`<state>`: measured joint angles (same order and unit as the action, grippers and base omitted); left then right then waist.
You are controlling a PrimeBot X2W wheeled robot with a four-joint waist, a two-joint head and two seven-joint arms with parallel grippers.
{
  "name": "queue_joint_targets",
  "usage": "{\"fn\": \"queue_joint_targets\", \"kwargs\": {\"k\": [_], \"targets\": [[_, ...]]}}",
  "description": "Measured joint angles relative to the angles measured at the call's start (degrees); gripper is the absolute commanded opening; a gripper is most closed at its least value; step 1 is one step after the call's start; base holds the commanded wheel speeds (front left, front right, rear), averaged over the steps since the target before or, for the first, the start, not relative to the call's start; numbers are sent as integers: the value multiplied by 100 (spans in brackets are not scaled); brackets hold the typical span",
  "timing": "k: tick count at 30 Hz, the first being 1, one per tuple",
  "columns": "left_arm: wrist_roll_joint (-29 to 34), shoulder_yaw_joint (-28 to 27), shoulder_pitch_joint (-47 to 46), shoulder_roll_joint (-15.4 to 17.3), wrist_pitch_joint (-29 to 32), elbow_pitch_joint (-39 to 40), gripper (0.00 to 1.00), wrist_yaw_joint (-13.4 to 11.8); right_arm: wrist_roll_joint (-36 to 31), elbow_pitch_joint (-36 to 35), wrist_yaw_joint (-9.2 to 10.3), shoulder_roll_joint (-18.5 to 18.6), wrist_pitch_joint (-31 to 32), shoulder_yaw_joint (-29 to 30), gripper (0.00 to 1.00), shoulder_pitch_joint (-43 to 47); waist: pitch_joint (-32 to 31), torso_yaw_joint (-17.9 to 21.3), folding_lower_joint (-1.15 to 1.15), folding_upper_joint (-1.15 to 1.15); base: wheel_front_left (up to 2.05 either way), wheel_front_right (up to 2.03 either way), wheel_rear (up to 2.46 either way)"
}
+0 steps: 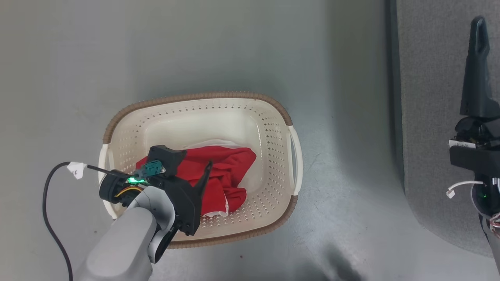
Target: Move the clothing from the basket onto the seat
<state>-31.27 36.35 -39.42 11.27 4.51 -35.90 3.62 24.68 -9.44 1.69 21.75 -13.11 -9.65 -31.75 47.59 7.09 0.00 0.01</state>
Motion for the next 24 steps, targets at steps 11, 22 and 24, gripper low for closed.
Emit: {"fn": "queue_joint_targets", "kwargs": {"k": [11, 22, 24], "targets": [[229, 185, -428, -105, 146, -604, 100, 45, 0, -218, 0, -48, 1, -49, 100, -386, 342, 167, 0, 0, 0, 0, 0], [365, 330, -536, -108, 244, -1274, 100, 42, -1, -180, 0, -172, -1, -170, 100, -437, 574, 386, 0, 0, 0, 0, 0], [365, 322, -553, -111, 243, -1324, 100, 38, -1, -182, 0, -178, -1, -170, 100, -442, 585, 405, 0, 0, 0, 0, 0]]}}
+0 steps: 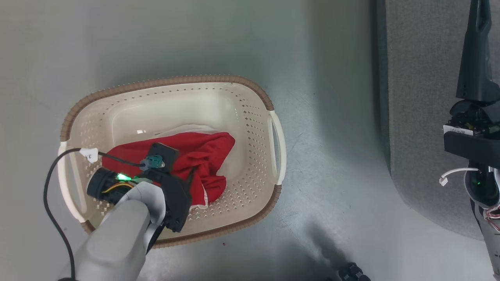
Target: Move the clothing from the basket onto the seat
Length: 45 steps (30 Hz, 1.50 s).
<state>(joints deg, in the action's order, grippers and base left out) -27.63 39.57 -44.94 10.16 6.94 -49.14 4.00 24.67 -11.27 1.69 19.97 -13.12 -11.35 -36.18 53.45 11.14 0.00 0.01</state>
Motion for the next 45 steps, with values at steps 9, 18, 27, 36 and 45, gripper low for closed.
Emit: {"fn": "queue_joint_targets", "kwargs": {"k": [9, 18, 27, 36, 45], "targets": [[264, 140, -305, -2, 103, -452, 100, -148, -18, -90, 9, -20, -5, -4, 100, -75, 113, 145, 1, -1, 0, 0, 0], [594, 479, -467, -45, 388, -834, 100, -153, -51, -66, 32, -53, -8, -33, 100, -74, 161, 204, 1, -1, 0, 0, 0], [671, 549, -597, -37, 397, -1046, 0, -205, -51, -13, 32, -69, -15, -30, 100, -72, 144, 213, 1, -1, 0, 0, 0], [583, 447, -597, -140, 114, -1116, 0, -89, -51, 105, 32, -74, -58, -8, 100, -62, 40, 180, 1, -1, 0, 0, 0], [349, 332, -590, -274, -320, -1126, 0, 24, -51, 242, 32, -74, -67, 63, 100, -51, -214, 109, 0, -1, 0, 0, 0]]}}
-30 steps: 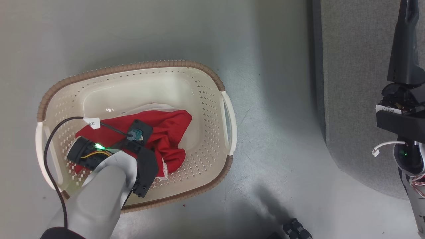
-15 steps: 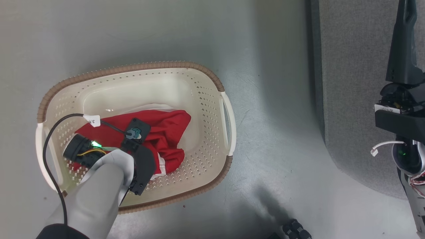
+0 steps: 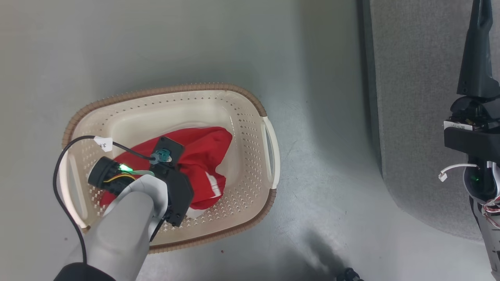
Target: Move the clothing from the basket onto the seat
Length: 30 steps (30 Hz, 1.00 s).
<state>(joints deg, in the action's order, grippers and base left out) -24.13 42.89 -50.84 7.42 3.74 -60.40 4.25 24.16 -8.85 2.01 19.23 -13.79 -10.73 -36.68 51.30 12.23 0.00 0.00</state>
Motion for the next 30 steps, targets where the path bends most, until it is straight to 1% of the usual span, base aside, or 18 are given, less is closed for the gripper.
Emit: {"fn": "queue_joint_targets", "kwargs": {"k": [4, 10, 20, 22, 26, 30], "targets": [[-76, -48, 63, -81, -218, 8, 0, 90, 0, 87, -8, 0, -41, 38, 100, 15, -158, -45, 0, 0, 0, 0, 0], [-208, -109, 294, -89, -649, 70, 0, 238, 1, 233, -51, -3, -43, 73, 100, 142, -463, -114, 0, 0, 0, 0, 0], [-470, -93, 720, -149, -1332, 267, 0, 285, 59, 503, -105, 5, -48, 252, 100, 491, -1124, -255, 1, 0, 0, 0, 0], [-519, -84, 872, -176, -1539, 355, 0, 290, 62, 565, -119, 4, -49, 294, 100, 602, -1354, -308, 0, 0, 0, 0, 0], [-576, 25, 1053, -180, -1655, 545, 0, 290, 103, 658, -159, 4, -49, 320, 100, 793, -1669, -383, 1, 0, 0, 0, 0], [-784, 160, 1272, -144, -1705, 829, 0, 290, 115, 756, -203, 4, -49, 339, 100, 993, -1996, -462, 1, 0, 0, 0, 0]]}}
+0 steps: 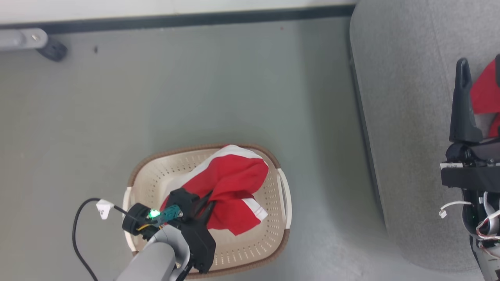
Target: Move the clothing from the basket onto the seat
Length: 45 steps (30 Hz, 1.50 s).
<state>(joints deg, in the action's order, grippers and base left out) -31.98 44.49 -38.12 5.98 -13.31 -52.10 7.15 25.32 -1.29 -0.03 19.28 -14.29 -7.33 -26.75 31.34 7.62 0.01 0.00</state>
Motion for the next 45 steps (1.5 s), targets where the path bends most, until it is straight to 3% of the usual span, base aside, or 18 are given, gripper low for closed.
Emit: {"fn": "queue_joint_targets", "kwargs": {"k": [14, 33, 45], "targets": [[-396, 96, 497, 292, -68, 994, 0, 0, 65, 76, -151, 64, -1, 78, 100, 507, -1062, -279, 0, -1, 0, 0, 0], [-469, -255, 719, 714, -98, 2642, 0, -9, 209, -2, -252, -56, -1, -71, 100, 1356, -2255, -685, 0, 0, 0, 0, 0], [-449, -439, 692, 987, -24, 3565, 0, -264, 297, -87, -394, -101, 18, -423, 100, 1544, -2681, -848, -1, 0, 0, 0, 0]]}}
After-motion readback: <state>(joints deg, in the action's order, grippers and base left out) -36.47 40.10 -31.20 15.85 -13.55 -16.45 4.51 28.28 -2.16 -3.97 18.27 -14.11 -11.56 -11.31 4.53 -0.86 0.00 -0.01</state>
